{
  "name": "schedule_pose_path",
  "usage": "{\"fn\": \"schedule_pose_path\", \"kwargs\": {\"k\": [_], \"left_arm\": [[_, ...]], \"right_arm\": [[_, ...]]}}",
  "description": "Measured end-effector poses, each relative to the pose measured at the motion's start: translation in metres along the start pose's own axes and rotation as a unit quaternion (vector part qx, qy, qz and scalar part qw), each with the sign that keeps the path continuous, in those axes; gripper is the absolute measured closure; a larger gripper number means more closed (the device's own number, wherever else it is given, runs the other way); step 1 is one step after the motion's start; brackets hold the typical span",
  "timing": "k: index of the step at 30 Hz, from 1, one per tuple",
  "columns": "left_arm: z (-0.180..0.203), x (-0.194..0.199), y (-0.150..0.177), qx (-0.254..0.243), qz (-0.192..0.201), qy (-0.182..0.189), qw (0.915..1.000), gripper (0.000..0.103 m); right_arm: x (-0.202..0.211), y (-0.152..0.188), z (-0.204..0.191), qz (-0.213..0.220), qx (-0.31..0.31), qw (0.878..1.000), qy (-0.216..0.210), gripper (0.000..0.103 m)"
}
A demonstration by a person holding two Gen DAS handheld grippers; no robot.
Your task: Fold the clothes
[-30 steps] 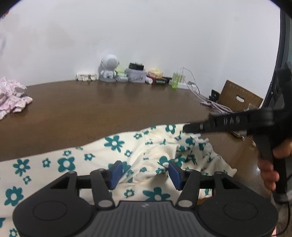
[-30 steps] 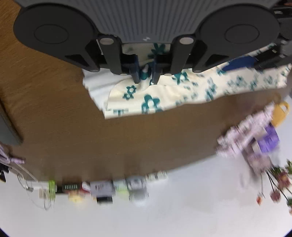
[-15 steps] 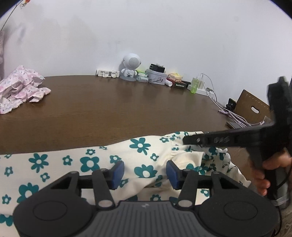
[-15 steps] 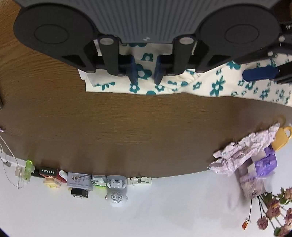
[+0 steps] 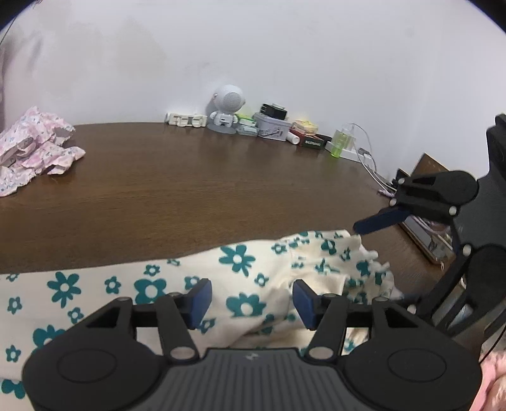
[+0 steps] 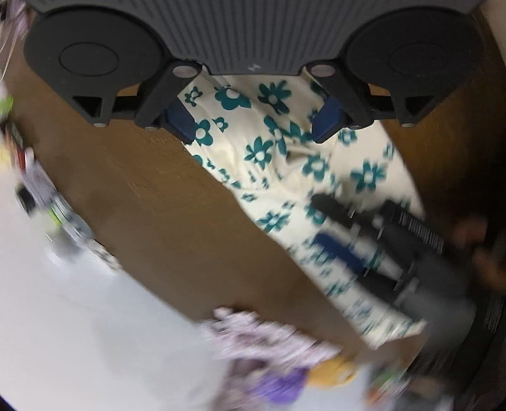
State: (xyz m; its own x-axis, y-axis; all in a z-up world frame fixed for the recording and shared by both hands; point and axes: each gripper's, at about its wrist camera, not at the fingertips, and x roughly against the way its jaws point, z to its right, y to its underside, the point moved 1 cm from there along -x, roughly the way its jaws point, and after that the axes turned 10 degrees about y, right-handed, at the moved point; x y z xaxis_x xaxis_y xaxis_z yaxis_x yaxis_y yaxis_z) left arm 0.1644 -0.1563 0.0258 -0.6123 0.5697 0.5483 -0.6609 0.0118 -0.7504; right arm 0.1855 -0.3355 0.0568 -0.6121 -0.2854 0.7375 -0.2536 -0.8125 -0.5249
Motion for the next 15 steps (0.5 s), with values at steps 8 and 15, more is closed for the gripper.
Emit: {"fn": "schedule_pose_path", "kwargs": {"k": [8,15], "left_arm": [[0.006,-0.007,-0.007,0.016,-0.018,-0.025,0.9994,0.043],[0.02,-0.008,-0.006,-0.03,-0.042,-0.021,0.9984,0.043]], "right_arm": [[-0.019,-0.004,0.011,-0.028,0.047,0.997,-0.045,0.023],[-0.029,0.01,0.022,-0.01,0.014,0.996,-0.084,0.03]]}}
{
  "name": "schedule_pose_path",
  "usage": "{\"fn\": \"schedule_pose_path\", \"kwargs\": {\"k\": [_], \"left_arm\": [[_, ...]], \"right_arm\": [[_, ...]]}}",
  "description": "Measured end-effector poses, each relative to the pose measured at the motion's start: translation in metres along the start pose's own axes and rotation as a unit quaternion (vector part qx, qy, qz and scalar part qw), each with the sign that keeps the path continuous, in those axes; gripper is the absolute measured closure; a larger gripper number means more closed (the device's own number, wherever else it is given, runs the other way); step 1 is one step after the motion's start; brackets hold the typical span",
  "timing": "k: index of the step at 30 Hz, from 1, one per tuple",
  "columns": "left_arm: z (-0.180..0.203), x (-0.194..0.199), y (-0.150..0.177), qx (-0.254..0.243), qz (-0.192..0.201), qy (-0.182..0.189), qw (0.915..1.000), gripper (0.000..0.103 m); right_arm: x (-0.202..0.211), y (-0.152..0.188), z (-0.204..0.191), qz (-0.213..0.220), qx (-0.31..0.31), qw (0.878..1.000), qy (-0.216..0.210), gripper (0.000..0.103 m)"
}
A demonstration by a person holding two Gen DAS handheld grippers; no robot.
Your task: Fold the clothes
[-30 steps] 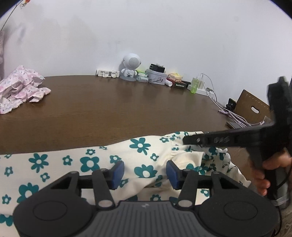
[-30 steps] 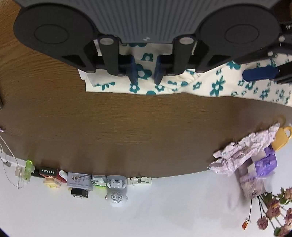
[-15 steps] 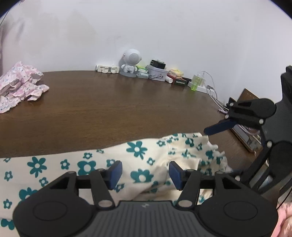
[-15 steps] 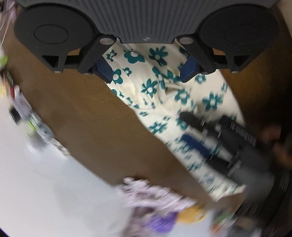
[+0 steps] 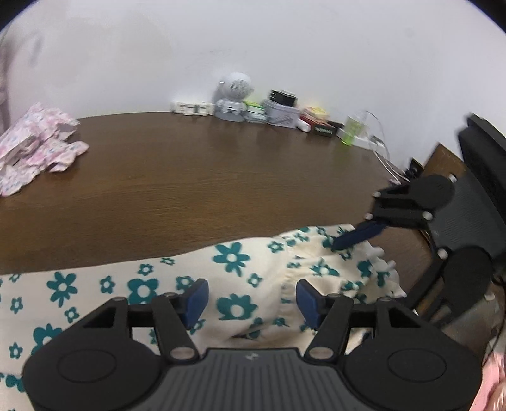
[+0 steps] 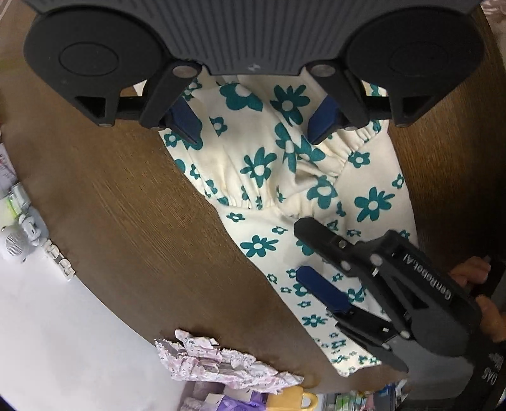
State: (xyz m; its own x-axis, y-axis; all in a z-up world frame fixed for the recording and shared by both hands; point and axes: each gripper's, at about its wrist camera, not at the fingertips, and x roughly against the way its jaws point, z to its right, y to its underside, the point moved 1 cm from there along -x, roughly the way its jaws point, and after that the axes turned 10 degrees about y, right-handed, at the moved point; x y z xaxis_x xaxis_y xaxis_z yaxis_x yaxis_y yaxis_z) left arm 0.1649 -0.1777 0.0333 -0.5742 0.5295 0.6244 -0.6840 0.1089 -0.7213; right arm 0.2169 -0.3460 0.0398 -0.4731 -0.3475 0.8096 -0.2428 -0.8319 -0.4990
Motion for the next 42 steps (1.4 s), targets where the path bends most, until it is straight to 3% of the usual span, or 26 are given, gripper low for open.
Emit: {"fn": "schedule_pose_path", "kwargs": {"k": [5,7,9,12,14,17,19,21,26,32,35,36,40,42], "left_arm": [[0.01,-0.003,0.001,-0.03,-0.024,0.006,0.9992,0.043],[0.013,-0.006,0.001,-0.037,-0.035,0.015,0.9986,0.043],[0.016,-0.008,0.001,-0.049,-0.044,0.024,0.9976,0.043],[0.022,-0.01,0.001,-0.077,-0.056,0.036,0.9948,0.043],[0.023,-0.013,0.002,-0.091,-0.063,0.036,0.9932,0.043],[0.024,-0.017,0.002,-0.102,-0.07,0.037,0.9917,0.043],[0.024,-0.017,0.002,-0.099,-0.069,0.041,0.9919,0.043],[0.024,-0.016,0.002,-0.095,-0.066,0.047,0.9922,0.043],[0.025,-0.017,0.003,-0.091,-0.064,0.049,0.9926,0.043],[0.025,-0.02,0.003,-0.091,-0.064,0.051,0.9925,0.042],[0.023,-0.02,0.003,-0.089,-0.063,0.053,0.9926,0.042],[0.022,-0.02,0.002,-0.088,-0.063,0.053,0.9927,0.042],[0.022,-0.021,0.001,-0.087,-0.061,0.056,0.9927,0.042],[0.023,-0.021,0.001,-0.087,-0.061,0.056,0.9928,0.042]], "right_arm": [[-0.002,0.006,0.011,0.011,-0.027,0.999,-0.027,0.036],[-0.002,0.009,0.014,0.017,-0.044,0.998,-0.041,0.048],[0.0,0.013,0.014,0.025,-0.054,0.997,-0.052,0.068],[0.002,0.018,0.013,0.033,-0.062,0.996,-0.055,0.082],[0.003,0.021,0.012,0.039,-0.066,0.996,-0.053,0.085],[0.003,0.024,0.01,0.047,-0.071,0.995,-0.049,0.085],[0.004,0.025,0.011,0.046,-0.082,0.995,-0.043,0.077],[0.008,0.027,0.012,0.048,-0.091,0.994,-0.032,0.063],[0.016,0.036,0.017,0.053,-0.109,0.993,-0.012,0.048],[0.012,0.041,0.017,0.045,-0.125,0.991,-0.012,0.051],[0.012,0.041,0.018,0.045,-0.131,0.99,-0.021,0.083],[0.012,0.041,0.018,0.045,-0.133,0.99,-0.024,0.085],[0.013,0.041,0.02,0.045,-0.141,0.988,-0.036,0.079],[0.021,0.044,0.021,0.056,-0.144,0.988,-0.023,0.061]]}}
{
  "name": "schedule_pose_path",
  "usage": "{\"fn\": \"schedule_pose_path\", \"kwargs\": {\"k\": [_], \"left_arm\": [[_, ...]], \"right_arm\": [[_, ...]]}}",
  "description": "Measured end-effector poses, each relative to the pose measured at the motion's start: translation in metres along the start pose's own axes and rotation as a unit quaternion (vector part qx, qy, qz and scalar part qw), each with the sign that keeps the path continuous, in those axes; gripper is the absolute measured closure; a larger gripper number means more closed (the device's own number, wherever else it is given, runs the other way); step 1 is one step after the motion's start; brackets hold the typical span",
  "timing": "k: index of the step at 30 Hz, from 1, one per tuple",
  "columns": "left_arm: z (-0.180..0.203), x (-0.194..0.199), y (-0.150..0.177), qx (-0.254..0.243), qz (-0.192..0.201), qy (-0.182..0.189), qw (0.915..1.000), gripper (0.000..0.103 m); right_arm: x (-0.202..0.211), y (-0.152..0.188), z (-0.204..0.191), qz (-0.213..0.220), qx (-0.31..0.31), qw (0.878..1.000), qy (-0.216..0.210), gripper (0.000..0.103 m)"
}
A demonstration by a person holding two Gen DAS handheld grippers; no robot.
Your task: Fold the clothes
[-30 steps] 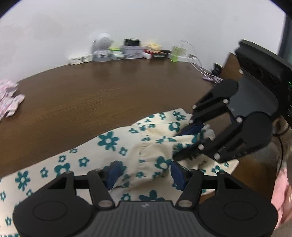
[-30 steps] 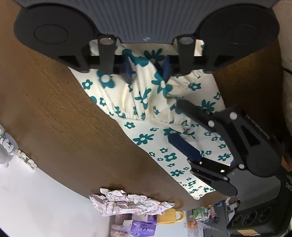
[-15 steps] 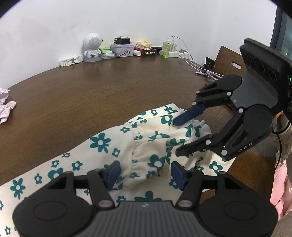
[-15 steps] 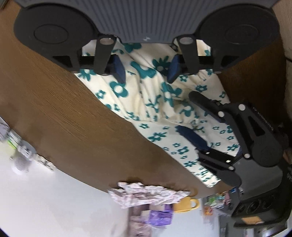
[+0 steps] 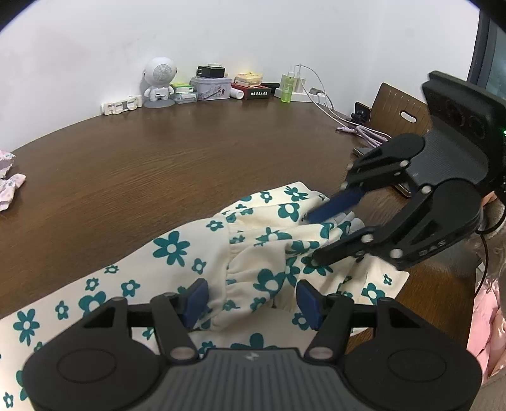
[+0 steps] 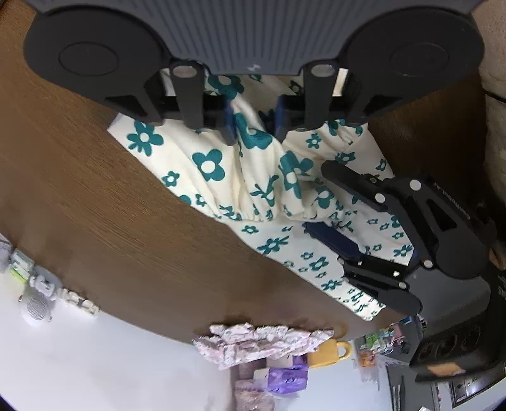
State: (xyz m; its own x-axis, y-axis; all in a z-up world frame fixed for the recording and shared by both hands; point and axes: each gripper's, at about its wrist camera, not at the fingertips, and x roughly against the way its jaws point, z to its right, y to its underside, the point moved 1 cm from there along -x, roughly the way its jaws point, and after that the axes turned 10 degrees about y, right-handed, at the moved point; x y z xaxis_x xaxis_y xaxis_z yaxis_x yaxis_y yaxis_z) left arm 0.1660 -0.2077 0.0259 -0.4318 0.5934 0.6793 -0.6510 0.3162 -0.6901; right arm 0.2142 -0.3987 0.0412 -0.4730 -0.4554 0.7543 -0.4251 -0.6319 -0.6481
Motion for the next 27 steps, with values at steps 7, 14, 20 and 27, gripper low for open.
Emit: {"fn": "schedule_pose_path", "kwargs": {"k": [7,14,20,27], "left_arm": [[0.002,0.0,0.002,-0.004,0.001,0.0,1.0,0.042],[0.002,-0.001,0.002,-0.005,0.002,-0.001,1.0,0.042],[0.0,0.001,0.002,-0.003,0.003,0.003,1.0,0.042],[0.001,0.001,0.003,-0.004,0.002,0.003,1.0,0.041]], "right_arm": [[-0.001,0.011,0.004,-0.014,0.001,0.999,0.033,0.055],[-0.003,0.008,0.0,-0.018,0.009,1.0,0.011,0.086],[0.008,0.011,-0.001,-0.01,0.017,1.0,0.022,0.041],[0.012,0.018,-0.001,-0.008,0.015,1.0,0.024,0.032]]}}
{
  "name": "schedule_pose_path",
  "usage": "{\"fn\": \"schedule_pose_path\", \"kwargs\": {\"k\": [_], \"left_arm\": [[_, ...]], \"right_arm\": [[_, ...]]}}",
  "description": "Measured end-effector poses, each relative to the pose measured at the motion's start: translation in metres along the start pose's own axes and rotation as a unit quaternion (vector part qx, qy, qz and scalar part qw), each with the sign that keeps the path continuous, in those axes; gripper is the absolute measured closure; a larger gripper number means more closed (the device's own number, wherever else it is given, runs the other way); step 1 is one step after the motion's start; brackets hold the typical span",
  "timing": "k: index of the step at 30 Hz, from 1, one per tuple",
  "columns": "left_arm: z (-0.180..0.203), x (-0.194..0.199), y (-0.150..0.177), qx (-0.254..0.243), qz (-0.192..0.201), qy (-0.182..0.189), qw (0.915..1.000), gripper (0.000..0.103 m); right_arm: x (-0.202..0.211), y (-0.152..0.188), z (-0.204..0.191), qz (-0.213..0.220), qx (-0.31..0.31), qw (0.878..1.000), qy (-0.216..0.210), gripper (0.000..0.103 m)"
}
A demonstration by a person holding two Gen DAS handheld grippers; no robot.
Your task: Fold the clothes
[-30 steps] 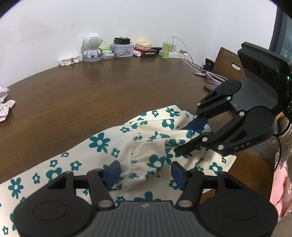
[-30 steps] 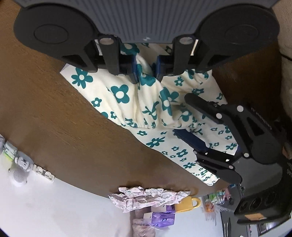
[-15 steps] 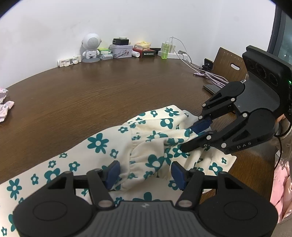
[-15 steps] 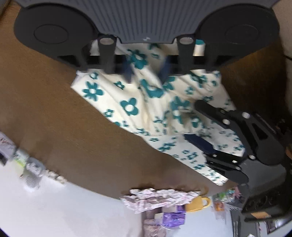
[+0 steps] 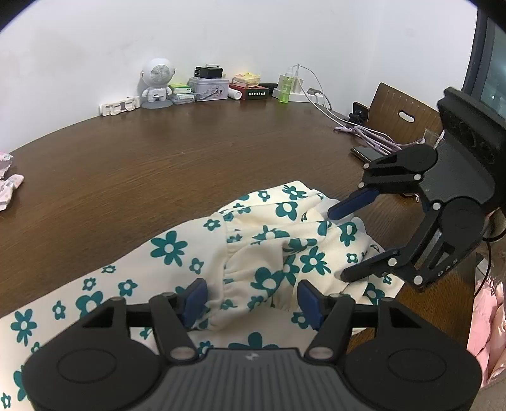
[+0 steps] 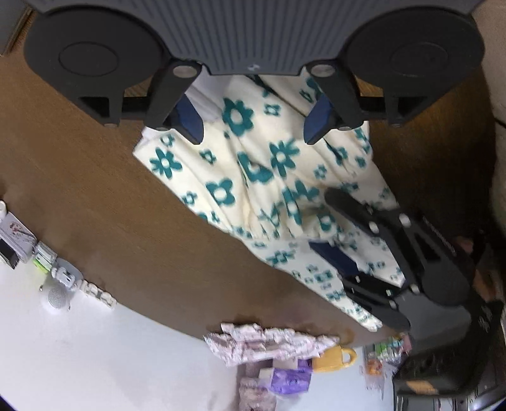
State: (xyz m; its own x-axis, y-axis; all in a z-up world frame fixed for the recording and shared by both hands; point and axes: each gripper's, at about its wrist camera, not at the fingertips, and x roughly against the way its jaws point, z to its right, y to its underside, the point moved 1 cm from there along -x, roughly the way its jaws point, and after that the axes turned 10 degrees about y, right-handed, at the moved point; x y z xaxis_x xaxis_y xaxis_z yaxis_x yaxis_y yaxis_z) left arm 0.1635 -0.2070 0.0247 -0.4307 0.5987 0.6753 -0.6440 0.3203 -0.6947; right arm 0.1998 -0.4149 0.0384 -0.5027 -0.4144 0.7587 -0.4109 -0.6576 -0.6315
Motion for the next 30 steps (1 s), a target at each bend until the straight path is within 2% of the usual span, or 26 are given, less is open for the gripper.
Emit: {"fn": "schedule_pose_path", "kwargs": {"k": [2,4,6,8,10,11,13,15,17,19,21,25,28,30], "left_arm": [[0.0,0.0,0.0,0.0,0.0,0.0,1.0,0.041],[0.0,0.0,0.0,-0.001,0.0,0.0,1.0,0.041],[0.0,0.0,0.0,-0.001,0.0,-0.001,1.0,0.041],[0.0,0.0,0.0,-0.002,-0.001,-0.001,1.0,0.041],[0.0,0.0,0.0,-0.002,-0.001,0.0,1.0,0.041],[-0.001,0.0,-0.001,-0.001,-0.001,0.0,1.0,0.041],[-0.001,0.001,-0.001,-0.001,0.0,0.001,1.0,0.041],[0.0,0.001,-0.001,-0.001,0.0,0.001,1.0,0.041],[0.0,0.0,0.0,-0.001,0.0,0.001,1.0,0.041],[0.001,0.0,-0.001,-0.001,0.0,0.0,1.0,0.041],[0.0,0.001,-0.001,-0.001,0.001,0.001,1.0,0.041],[-0.002,0.003,-0.001,0.0,0.003,0.003,1.0,0.041],[-0.004,0.004,0.0,0.001,0.004,0.004,1.0,0.041],[-0.005,0.004,0.0,0.002,0.005,0.003,1.0,0.041]], "right_arm": [[-0.003,0.002,0.001,-0.004,-0.004,1.0,-0.002,0.033],[-0.005,0.005,0.002,-0.009,-0.007,1.0,-0.003,0.043],[-0.006,0.006,0.006,-0.008,-0.02,1.0,-0.022,0.071],[-0.005,0.005,0.008,-0.008,-0.017,1.0,-0.024,0.088],[-0.006,0.004,0.009,-0.009,-0.009,1.0,-0.024,0.089],[-0.006,0.004,0.009,-0.01,-0.006,1.0,-0.025,0.089],[-0.006,0.001,0.011,-0.017,-0.007,1.0,-0.021,0.077],[-0.001,-0.003,0.01,-0.012,0.01,1.0,0.0,0.03],[0.007,-0.007,0.008,0.004,0.031,0.999,0.016,0.023],[0.007,-0.014,0.006,0.002,0.049,0.999,0.005,0.016],[0.002,-0.02,0.003,-0.005,0.069,0.998,-0.007,0.005],[-0.024,-0.031,0.002,-0.025,0.107,0.994,-0.017,0.005],[-0.04,-0.038,0.011,-0.037,0.103,0.993,-0.038,0.008],[-0.046,-0.039,0.018,-0.048,0.091,0.992,-0.067,0.028]]}}
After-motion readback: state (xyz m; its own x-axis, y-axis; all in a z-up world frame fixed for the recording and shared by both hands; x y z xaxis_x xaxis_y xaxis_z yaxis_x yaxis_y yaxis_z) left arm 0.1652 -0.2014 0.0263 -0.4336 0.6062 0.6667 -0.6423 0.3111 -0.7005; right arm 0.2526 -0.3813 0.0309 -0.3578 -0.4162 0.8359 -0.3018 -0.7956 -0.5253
